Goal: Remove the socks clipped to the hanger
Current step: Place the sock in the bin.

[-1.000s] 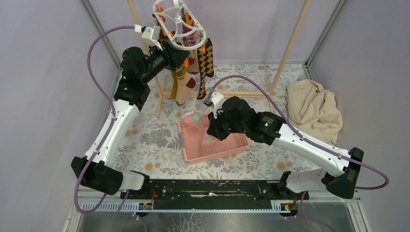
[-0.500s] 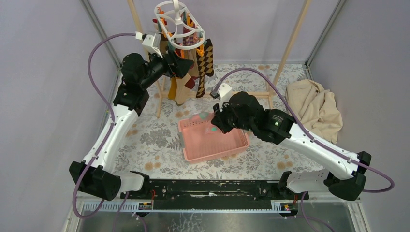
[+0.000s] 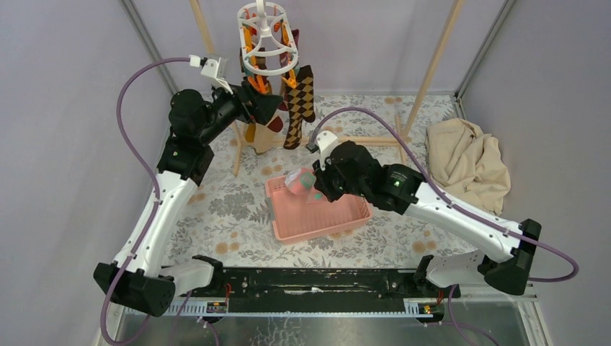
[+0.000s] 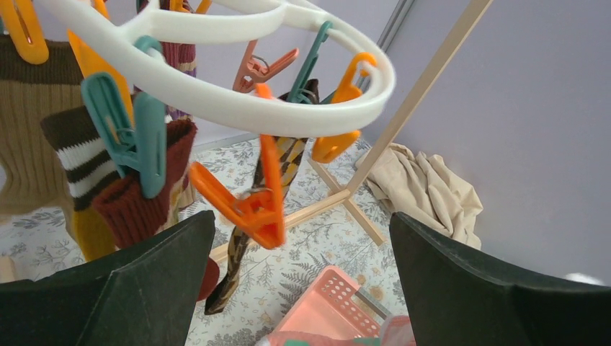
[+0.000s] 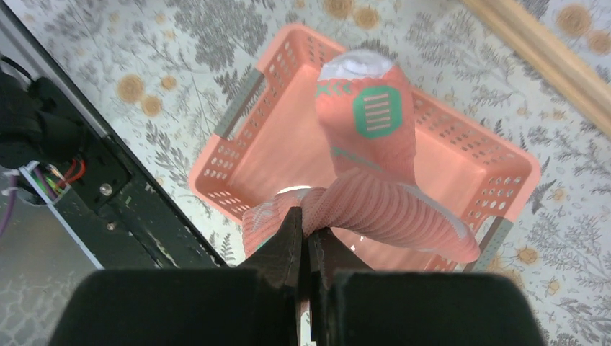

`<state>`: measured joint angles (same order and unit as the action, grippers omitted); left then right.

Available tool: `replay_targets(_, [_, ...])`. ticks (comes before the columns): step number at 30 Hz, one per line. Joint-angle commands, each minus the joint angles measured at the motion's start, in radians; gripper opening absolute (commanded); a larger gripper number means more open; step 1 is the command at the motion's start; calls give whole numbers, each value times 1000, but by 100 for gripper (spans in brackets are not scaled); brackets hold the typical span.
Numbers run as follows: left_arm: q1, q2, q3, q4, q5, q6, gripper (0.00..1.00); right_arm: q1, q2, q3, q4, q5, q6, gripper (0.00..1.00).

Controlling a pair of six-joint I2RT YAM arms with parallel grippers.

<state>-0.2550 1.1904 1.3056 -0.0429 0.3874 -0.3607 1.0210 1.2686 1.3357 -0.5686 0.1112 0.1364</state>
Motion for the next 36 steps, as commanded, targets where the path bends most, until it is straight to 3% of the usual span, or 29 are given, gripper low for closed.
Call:
replay_targets(1, [5, -45, -12, -63, 1, -30, 99, -12, 45, -50, 77, -29, 0, 0])
replay_targets(12, [-3, -156, -126, -127, 8, -101, 99, -113, 185, -195, 228, -161, 45, 0])
replay_targets(18, [-12, -169, -165, -196, 4, -120, 99, -137, 269, -239, 245, -116, 69, 49])
replay_targets(20, [-19, -182, -191, -204, -6, -133, 99, -140, 267, -244, 238, -89, 75, 55])
replay_targets(22, [-36, -195, -222, -220, -36, -143, 99, -140, 250, -246, 233, -67, 79, 73])
replay_targets(29, [-87, -224, -315, -278, -170, -165, 99, -163, 167, -236, 192, 53, 70, 88])
replay_targets(36, [-112, -236, -382, -293, -258, -191, 99, -286, 124, -301, 245, 53, 80, 90])
